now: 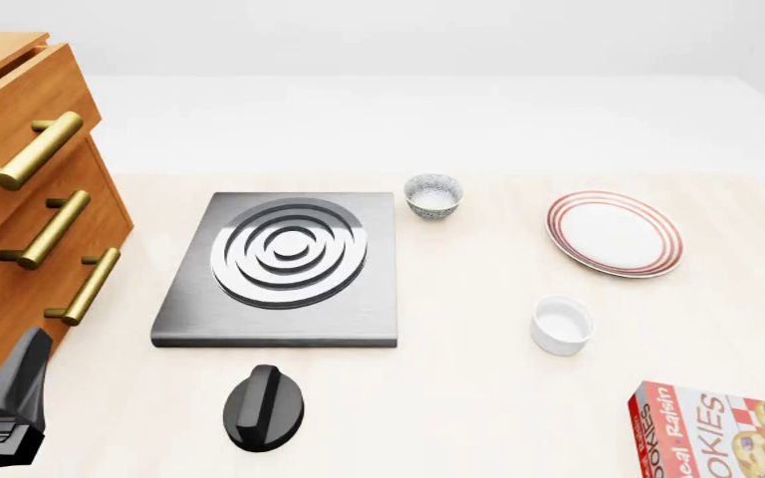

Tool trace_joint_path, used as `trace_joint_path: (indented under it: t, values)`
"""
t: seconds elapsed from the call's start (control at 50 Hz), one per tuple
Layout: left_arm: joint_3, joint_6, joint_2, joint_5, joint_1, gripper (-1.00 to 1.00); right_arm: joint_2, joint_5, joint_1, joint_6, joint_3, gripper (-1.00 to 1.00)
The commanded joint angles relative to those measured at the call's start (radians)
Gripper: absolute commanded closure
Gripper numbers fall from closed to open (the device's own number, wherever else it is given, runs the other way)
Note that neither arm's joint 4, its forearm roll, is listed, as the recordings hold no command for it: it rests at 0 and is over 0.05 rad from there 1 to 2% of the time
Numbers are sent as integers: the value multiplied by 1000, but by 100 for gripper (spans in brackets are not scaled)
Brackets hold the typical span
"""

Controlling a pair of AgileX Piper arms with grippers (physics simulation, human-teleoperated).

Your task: Pick the akita bowl next to the cookies box and place it on the plate.

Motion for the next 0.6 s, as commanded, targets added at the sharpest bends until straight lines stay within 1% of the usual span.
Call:
trace_joint_path:
  t: [0.02,0.24,0.4,0.48,0.6]
  values:
    - [0,0,0,0,0,-100,34,-57,4,-1,63,-100]
    - [0,0,0,0,0,-100,64,-115,34,10,120,-100]
    - [0,0,0,0,0,-100,86,-160,46,-5,150,-100]
    - [0,0,0,0,0,-100,107,-187,70,16,177,-100]
    - [0,0,0,0,0,-100,149,-216,74,8,180,-100]
